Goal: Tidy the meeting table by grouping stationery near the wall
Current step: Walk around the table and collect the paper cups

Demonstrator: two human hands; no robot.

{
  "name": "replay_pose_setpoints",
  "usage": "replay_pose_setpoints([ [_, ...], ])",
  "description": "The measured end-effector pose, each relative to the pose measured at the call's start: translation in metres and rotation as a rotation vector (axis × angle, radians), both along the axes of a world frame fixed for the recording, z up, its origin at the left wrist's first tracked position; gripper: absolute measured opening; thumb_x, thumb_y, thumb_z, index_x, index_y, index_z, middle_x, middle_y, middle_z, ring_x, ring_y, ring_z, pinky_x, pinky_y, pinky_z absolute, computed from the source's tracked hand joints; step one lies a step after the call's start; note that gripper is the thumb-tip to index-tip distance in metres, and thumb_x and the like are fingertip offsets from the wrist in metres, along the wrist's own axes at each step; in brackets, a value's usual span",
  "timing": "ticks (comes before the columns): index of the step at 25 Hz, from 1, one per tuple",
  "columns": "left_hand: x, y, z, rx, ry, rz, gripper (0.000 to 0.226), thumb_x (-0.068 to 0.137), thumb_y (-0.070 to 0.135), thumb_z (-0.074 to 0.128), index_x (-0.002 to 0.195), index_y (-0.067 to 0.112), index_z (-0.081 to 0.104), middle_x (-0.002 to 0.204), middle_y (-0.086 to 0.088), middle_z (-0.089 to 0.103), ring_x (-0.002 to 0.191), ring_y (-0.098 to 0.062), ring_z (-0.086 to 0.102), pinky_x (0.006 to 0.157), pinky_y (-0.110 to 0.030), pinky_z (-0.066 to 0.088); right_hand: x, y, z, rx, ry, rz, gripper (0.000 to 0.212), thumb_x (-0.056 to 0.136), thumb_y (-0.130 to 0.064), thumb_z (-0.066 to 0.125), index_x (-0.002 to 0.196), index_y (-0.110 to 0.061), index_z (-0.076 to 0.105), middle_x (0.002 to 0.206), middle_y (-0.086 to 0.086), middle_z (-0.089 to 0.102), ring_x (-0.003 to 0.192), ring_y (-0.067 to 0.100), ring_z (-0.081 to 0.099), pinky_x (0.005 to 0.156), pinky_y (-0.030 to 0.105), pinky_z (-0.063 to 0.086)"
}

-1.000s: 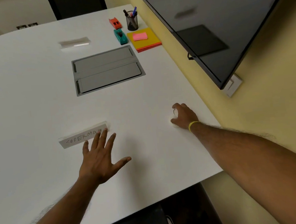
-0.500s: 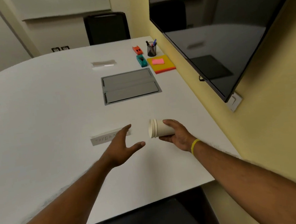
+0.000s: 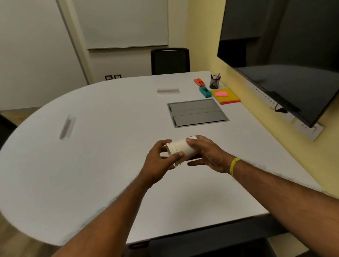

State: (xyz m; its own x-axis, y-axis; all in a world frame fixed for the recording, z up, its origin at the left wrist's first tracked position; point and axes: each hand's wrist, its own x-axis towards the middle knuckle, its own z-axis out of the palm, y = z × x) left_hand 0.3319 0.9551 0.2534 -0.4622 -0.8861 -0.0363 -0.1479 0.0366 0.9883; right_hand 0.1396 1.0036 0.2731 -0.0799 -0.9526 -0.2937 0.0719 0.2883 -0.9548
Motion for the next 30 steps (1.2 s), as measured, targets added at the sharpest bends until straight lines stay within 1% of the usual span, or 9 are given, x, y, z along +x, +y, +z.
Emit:
replay_pose_setpoints([
  [2, 0.042, 0.002, -0.003, 0.008, 0.008, 0.042, 0.056, 0.077, 0.034, 0.08, 0.125, 0.022, 0.052, 0.118, -0.005, 0.058, 0.095, -0.025, 0.068, 0.073, -0.041, 0.062, 0.038, 0.002, -0.002, -0.003, 0.079, 0.04, 0.041, 0.092, -0.038, 0.062, 0.126, -0.017, 0.05, 0.121, 0.014, 0.061, 0.104, 0.029, 0.067, 0.087, 0.044, 0.058],
  [6, 0.111, 0.005, -0.017, 0.081, 0.053, 0.112, 0.053, 0.076, 0.036, 0.08, 0.121, 0.022, 0.056, 0.116, -0.01, 0.06, 0.1, -0.027, 0.067, 0.074, -0.042, 0.062, 0.093, -0.003, -0.005, -0.086, 0.351, 0.146, 0.053, 0.083, -0.031, 0.075, 0.128, -0.024, 0.047, 0.117, 0.006, 0.058, 0.102, 0.021, 0.065, 0.088, 0.04, 0.058],
  [9, 0.144, 0.009, -0.024, 0.122, 0.093, 0.157, 0.053, 0.072, 0.04, 0.08, 0.117, 0.023, 0.059, 0.116, -0.015, 0.061, 0.101, -0.028, 0.067, 0.074, -0.042, 0.062, 0.124, -0.015, -0.007, -0.107, 0.325, 0.239, 0.057, 0.079, -0.025, 0.08, 0.128, -0.026, 0.05, 0.117, 0.007, 0.057, 0.098, 0.022, 0.067, 0.082, 0.039, 0.06],
  [13, 0.186, 0.012, -0.031, 0.096, -0.002, 0.201, 0.053, 0.075, 0.04, 0.08, 0.12, 0.025, 0.058, 0.115, -0.009, 0.061, 0.099, -0.023, 0.067, 0.073, -0.041, 0.062, 0.16, -0.038, -0.021, -0.13, 0.346, 0.425, 0.048, 0.075, -0.021, 0.084, 0.117, -0.02, 0.061, 0.115, 0.01, 0.063, 0.105, 0.027, 0.065, 0.084, 0.041, 0.059],
  [15, 0.211, 0.01, -0.037, 0.091, -0.077, 0.197, 0.055, 0.073, 0.041, 0.082, 0.12, 0.026, 0.058, 0.113, -0.005, 0.062, 0.093, -0.022, 0.069, 0.069, -0.036, 0.062, 0.179, -0.047, -0.03, -0.171, 0.49, 0.537, 0.05, 0.07, -0.029, 0.087, 0.114, -0.021, 0.063, 0.111, 0.003, 0.065, 0.102, 0.022, 0.065, 0.083, 0.037, 0.06],
  [19, 0.249, -0.009, -0.054, 0.095, -0.159, 0.12, 0.052, 0.07, 0.039, 0.085, 0.114, 0.03, 0.06, 0.11, -0.001, 0.063, 0.085, -0.018, 0.07, 0.063, -0.026, 0.058, 0.23, -0.068, -0.044, -0.272, 0.95, 0.765, 0.065, 0.062, -0.054, 0.084, 0.117, -0.028, 0.06, 0.11, -0.011, 0.063, 0.096, 0.009, 0.06, 0.08, 0.027, 0.056],
  [24, 0.316, -0.064, -0.074, 0.09, -0.18, 0.062, 0.055, 0.071, 0.041, 0.084, 0.117, 0.027, 0.058, 0.11, -0.001, 0.062, 0.086, -0.018, 0.069, 0.062, -0.025, 0.058, 0.293, -0.107, -0.071, -0.224, 1.034, 0.711, 0.063, 0.064, -0.049, 0.084, 0.117, -0.026, 0.057, 0.11, -0.009, 0.063, 0.095, 0.01, 0.058, 0.08, 0.029, 0.054],
  [28, 0.384, -0.11, -0.081, 0.198, -0.114, 0.105, 0.07, 0.056, 0.054, 0.083, 0.115, 0.024, 0.061, 0.109, -0.012, 0.062, 0.092, -0.028, 0.068, 0.068, -0.04, 0.062, 0.321, -0.124, -0.086, -0.067, 0.996, 0.552, 0.063, 0.063, -0.042, 0.085, 0.116, -0.026, 0.055, 0.112, -0.008, 0.06, 0.098, 0.012, 0.057, 0.081, 0.03, 0.051],
  [30, 0.401, -0.135, -0.081, 0.245, -0.048, 0.126, 0.064, 0.062, 0.051, 0.085, 0.114, 0.022, 0.062, 0.109, -0.016, 0.062, 0.096, -0.031, 0.068, 0.072, -0.044, 0.062, 0.324, -0.128, -0.097, 0.006, 0.939, 0.428, 0.066, 0.064, -0.036, 0.084, 0.12, -0.026, 0.051, 0.117, -0.008, 0.057, 0.103, 0.014, 0.055, 0.084, 0.03, 0.05],
])
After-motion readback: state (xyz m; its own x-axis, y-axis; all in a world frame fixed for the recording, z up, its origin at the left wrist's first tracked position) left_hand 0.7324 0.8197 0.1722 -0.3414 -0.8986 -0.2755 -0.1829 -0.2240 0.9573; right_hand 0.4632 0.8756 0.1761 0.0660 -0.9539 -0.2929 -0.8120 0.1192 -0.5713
